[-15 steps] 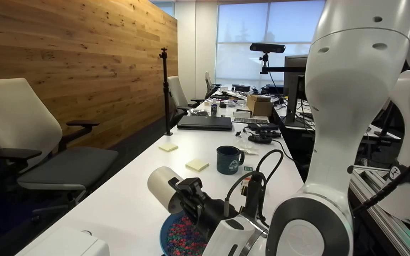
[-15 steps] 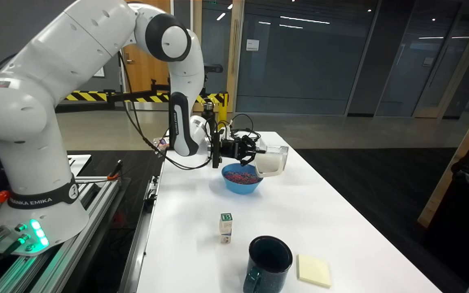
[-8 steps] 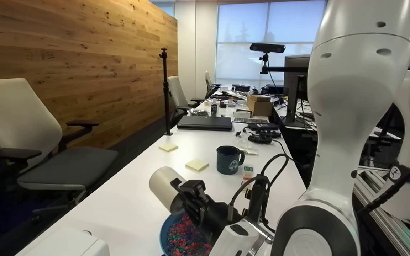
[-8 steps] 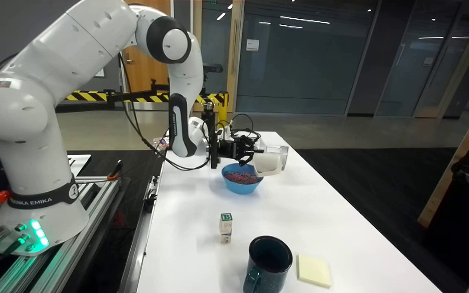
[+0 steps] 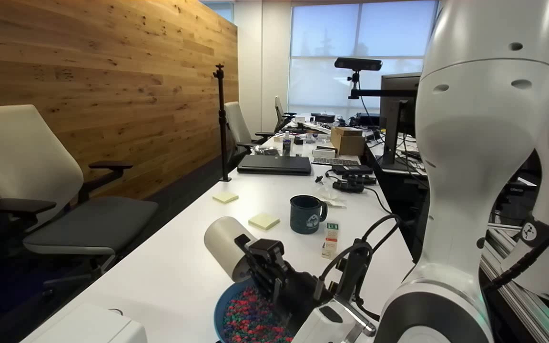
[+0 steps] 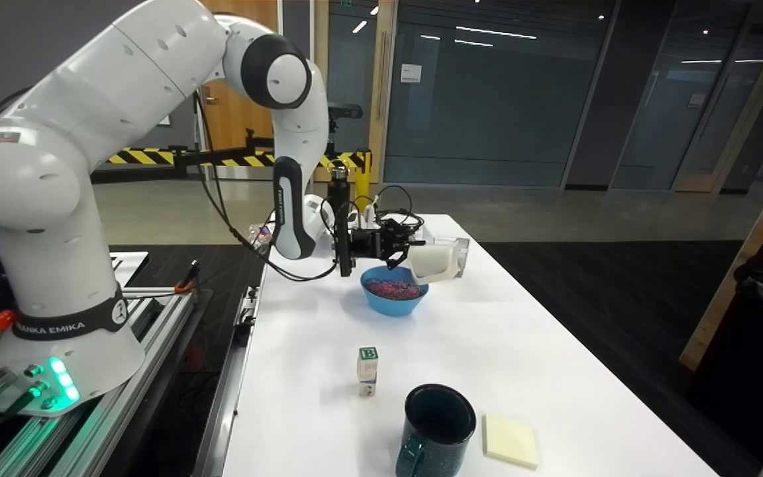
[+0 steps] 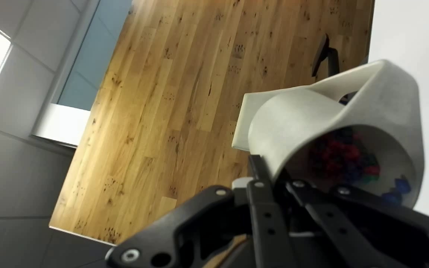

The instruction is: Pour the contents of the white cu into the blue bowl

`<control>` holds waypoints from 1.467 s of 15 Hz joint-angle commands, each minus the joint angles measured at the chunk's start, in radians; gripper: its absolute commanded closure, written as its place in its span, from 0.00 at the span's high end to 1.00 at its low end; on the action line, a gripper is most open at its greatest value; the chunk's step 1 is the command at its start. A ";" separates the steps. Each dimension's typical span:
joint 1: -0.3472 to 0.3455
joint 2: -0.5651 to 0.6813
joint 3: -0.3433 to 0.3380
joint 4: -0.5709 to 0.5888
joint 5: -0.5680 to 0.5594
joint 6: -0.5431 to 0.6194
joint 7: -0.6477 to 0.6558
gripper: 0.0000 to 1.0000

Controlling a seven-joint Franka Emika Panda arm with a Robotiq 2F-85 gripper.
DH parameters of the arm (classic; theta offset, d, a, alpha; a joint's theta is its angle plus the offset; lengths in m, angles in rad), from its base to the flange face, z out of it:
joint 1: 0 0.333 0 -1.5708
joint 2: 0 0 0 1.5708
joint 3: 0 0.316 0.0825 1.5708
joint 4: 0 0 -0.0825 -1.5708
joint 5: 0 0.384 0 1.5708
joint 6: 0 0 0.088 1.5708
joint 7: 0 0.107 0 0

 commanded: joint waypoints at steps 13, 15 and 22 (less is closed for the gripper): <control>0.010 0.045 -0.004 -0.015 -0.109 -0.171 0.051 0.01; 0.009 0.046 -0.003 -0.014 -0.114 -0.177 0.051 0.01; 0.012 0.052 -0.008 -0.006 -0.128 -0.203 0.057 0.01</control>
